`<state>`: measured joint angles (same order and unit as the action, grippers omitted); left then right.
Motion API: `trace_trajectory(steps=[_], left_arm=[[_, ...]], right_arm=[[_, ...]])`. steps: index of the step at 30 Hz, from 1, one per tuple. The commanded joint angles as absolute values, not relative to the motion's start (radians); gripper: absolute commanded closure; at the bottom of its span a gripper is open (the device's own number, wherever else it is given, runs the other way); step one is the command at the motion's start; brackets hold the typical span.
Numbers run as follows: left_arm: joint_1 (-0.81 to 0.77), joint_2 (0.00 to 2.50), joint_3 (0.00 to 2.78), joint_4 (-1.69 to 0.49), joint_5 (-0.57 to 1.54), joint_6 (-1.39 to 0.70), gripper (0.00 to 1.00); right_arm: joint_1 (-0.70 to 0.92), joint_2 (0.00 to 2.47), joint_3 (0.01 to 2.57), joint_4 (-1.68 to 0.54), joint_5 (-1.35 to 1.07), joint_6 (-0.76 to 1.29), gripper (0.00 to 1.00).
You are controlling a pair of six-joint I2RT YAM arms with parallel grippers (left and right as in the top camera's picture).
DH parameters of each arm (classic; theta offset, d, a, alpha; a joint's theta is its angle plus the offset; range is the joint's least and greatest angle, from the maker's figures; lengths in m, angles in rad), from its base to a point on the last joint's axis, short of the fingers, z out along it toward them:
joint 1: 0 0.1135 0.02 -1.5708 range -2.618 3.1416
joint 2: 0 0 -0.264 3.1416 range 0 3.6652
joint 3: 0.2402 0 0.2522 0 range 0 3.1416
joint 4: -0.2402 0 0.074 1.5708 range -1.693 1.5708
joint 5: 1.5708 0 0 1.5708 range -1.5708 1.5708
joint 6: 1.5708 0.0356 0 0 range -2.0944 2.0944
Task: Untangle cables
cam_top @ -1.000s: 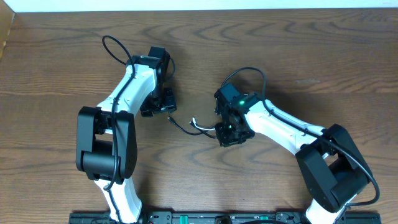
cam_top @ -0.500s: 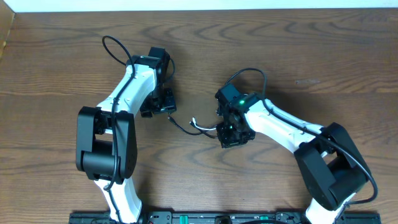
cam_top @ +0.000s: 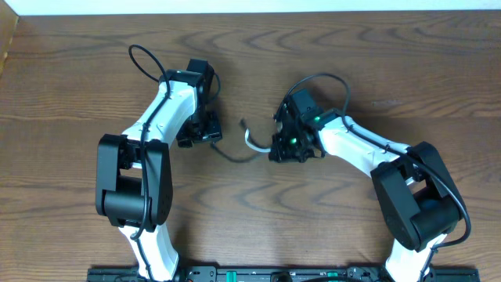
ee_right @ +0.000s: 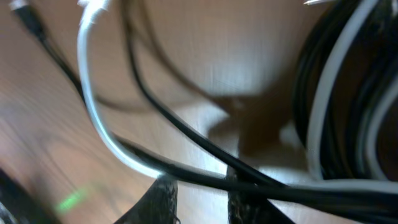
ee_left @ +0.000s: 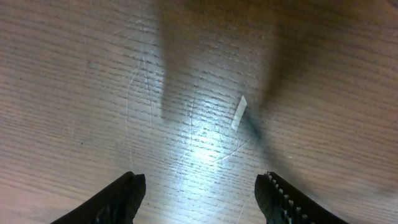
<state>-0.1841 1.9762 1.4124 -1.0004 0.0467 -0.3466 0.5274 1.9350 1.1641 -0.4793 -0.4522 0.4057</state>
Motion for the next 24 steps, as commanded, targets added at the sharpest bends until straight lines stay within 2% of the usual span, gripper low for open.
trace_trajectory(steps=[1,8,12,15,19,21,24], left_arm=[[-0.180,1.959,1.408,-1.005,0.041,-0.356,0.38],[-0.180,1.959,1.408,-1.004,0.041,-0.356,0.38],[-0.180,1.959,1.408,-1.006,0.042,-0.356,0.38],[-0.180,1.959,1.408,-1.006,0.052,-0.356,0.38],[-0.180,1.959,1.408,-1.011,0.148,-0.355,0.37],[-0.180,1.959,1.408,-1.011,0.173,-0.356,0.37],[-0.180,1.959,1.408,-1.006,0.172,-0.356,0.37]], right_arm=[[0.526,1.949,1.167,-0.330,-0.470,0.478,0.73],[0.542,1.949,1.167,-0.097,-0.319,0.482,0.73],[0.519,1.929,1.220,-0.107,-0.426,0.413,0.70],[0.482,1.907,1.298,-0.220,-0.482,0.340,0.59],[0.444,1.903,1.382,-0.397,-0.480,0.119,0.39],[0.439,1.903,1.392,-0.452,-0.481,0.017,0.24],[0.442,1.905,1.393,-0.513,-0.481,-0.141,0.19]])
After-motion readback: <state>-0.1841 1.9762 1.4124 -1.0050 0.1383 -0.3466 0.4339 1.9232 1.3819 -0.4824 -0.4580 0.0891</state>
